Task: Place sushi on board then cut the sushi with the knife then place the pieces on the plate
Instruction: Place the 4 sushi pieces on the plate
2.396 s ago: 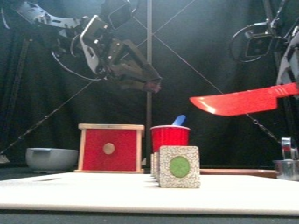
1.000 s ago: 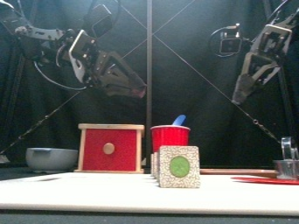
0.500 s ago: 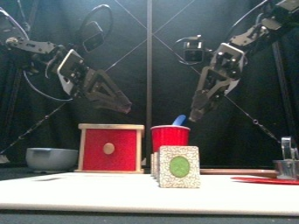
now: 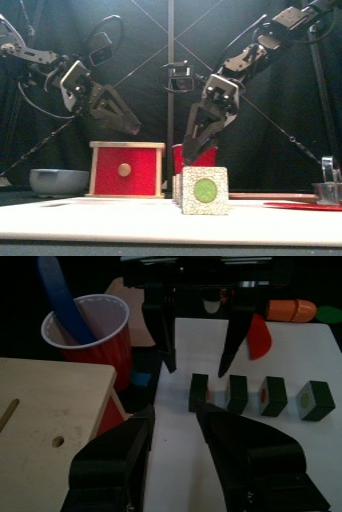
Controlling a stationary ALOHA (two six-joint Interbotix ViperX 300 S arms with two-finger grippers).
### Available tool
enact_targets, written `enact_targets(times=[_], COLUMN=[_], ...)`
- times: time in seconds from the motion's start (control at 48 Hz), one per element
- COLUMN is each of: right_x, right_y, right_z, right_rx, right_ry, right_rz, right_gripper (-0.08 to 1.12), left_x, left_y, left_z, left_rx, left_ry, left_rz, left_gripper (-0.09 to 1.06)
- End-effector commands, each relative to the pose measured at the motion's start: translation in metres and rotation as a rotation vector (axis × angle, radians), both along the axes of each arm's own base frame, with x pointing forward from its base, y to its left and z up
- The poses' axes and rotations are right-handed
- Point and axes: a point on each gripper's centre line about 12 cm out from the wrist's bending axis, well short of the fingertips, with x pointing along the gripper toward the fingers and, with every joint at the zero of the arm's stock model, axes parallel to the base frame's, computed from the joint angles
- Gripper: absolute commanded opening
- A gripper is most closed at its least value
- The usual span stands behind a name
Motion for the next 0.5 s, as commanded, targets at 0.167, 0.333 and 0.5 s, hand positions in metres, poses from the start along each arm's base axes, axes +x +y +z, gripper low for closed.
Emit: enact_targets(times=[0.167, 0.333, 0.5], right_x=[0.013, 0.015, 0.016], right_y=[-0.003, -0.003, -0.004], right_z=[0.003, -0.008, -0.016], right_rx=[-0.007, -0.003, -0.022], right_ry=[-0.015, 0.027, 0.048], right_rz=[0.001, 0.006, 0.021], right_gripper=[0.91, 0.9, 0.89], left_x=[0.001, 0.001, 0.0], left_y=[0.002, 0.003, 0.004], left_z=[0.005, 0.004, 0.003], left_rx=[0.006, 0.005, 0.005], left_ry=[-0.016, -0.012, -0.009], left_rz=[0.001, 0.005, 0.008], left_gripper=[0.77, 0.77, 0.77])
